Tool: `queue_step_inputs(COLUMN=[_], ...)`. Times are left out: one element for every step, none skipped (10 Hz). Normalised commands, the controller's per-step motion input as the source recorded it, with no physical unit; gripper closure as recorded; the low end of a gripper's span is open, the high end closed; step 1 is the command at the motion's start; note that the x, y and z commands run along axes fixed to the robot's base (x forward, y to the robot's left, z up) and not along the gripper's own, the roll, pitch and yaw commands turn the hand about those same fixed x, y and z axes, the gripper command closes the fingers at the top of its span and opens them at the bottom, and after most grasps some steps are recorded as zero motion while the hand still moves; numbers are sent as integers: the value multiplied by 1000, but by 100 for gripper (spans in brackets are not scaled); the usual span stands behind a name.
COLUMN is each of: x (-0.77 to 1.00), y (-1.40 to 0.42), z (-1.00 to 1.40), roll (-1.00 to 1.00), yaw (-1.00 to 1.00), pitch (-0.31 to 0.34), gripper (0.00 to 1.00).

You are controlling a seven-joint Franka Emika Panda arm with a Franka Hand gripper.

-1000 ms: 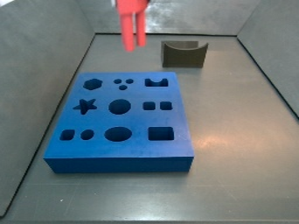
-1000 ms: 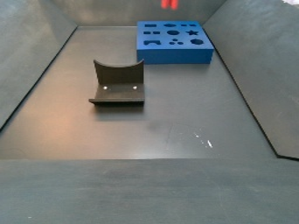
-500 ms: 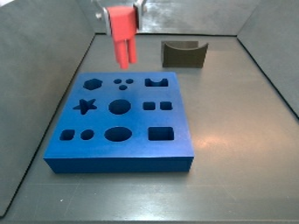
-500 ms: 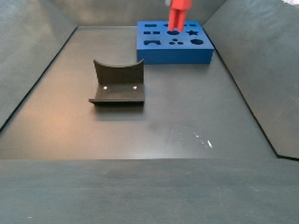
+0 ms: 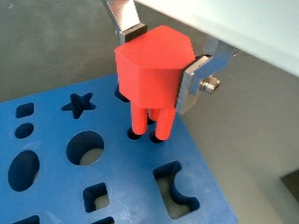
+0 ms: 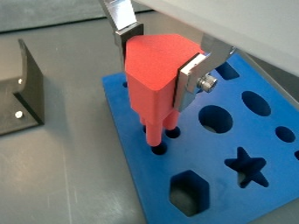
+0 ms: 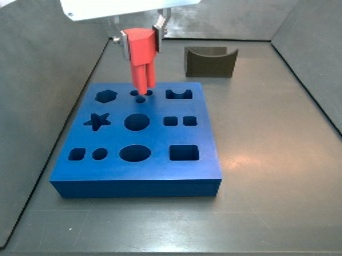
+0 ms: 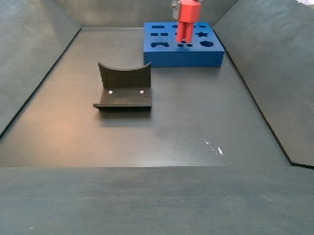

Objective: Insert the 3 prong object.

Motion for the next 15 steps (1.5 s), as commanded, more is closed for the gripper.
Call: queue_step_inputs(x=[-77,-34,0,100,163,200,163,171,126,43,57,197,226,186,63], y=[-137,-51,0,0,-17,-71,-146,-177,-157,-100,-57,-23,0,0,0], z=[-131,-171,-197,-223,-260,-274,-303,-254,-271,-423,-566,-549,-549,-546,-577], roll=[267,227,239,291,266,124,60,10,20,110,166,146,143,227,374], yaw=[317,329,271,231,109,-3,-171,-214,-194,-11,0,0,11,11,17], pitch=[116,84,130,197,211,171,110,70,60,63,26,20,0,0,3], gripper=[100,100,100,100,100,100,100,100,100,100,100,100,100,100,100])
